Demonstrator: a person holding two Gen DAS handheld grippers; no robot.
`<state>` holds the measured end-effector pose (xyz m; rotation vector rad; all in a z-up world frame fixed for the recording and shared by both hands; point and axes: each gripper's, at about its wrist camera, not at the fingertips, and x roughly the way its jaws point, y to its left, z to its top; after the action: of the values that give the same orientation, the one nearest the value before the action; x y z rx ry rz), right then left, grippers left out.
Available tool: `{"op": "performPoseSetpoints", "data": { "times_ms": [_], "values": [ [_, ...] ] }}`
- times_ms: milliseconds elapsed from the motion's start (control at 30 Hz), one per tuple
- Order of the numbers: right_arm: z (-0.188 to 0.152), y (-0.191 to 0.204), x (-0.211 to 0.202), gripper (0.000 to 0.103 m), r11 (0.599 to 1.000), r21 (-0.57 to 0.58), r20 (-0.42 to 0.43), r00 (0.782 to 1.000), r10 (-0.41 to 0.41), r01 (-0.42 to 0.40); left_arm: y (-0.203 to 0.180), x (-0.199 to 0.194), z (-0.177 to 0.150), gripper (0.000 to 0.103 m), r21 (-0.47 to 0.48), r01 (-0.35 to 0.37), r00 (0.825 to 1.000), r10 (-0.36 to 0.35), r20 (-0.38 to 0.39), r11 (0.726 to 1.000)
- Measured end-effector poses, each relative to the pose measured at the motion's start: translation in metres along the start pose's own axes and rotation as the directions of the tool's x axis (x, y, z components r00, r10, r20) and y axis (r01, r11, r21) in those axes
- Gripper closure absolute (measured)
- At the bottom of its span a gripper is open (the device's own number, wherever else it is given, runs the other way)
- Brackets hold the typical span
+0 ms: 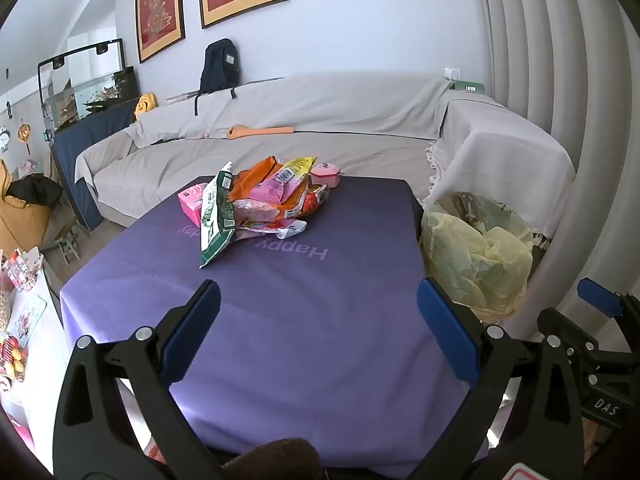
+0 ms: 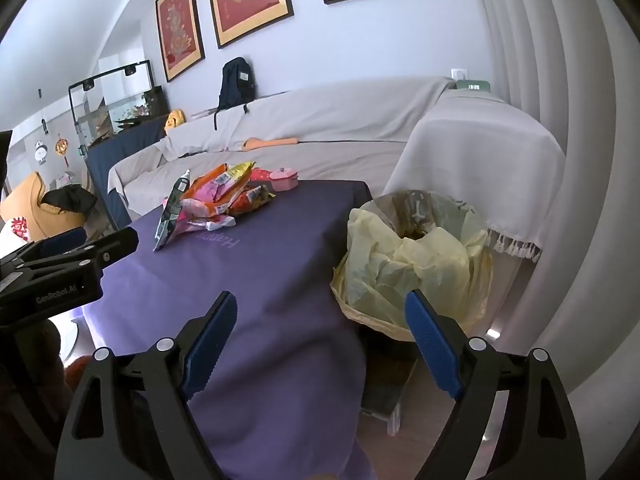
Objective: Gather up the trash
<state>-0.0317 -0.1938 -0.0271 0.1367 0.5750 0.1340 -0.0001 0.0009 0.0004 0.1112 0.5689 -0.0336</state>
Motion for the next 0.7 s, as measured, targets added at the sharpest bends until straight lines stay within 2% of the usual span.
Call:
{"op": "performPoseSetpoints", "data": {
  "times_ms": [700],
  "values": [
    [-0.0035, 0.0012, 0.0021, 0.021, 1.000, 0.001, -0.004, 1.000, 0.000, 0.000, -0.0016, 0.0014, 0.0009, 0.009, 0.005, 0.005, 1.000, -0.005, 0.001, 1.000]
  ]
}}
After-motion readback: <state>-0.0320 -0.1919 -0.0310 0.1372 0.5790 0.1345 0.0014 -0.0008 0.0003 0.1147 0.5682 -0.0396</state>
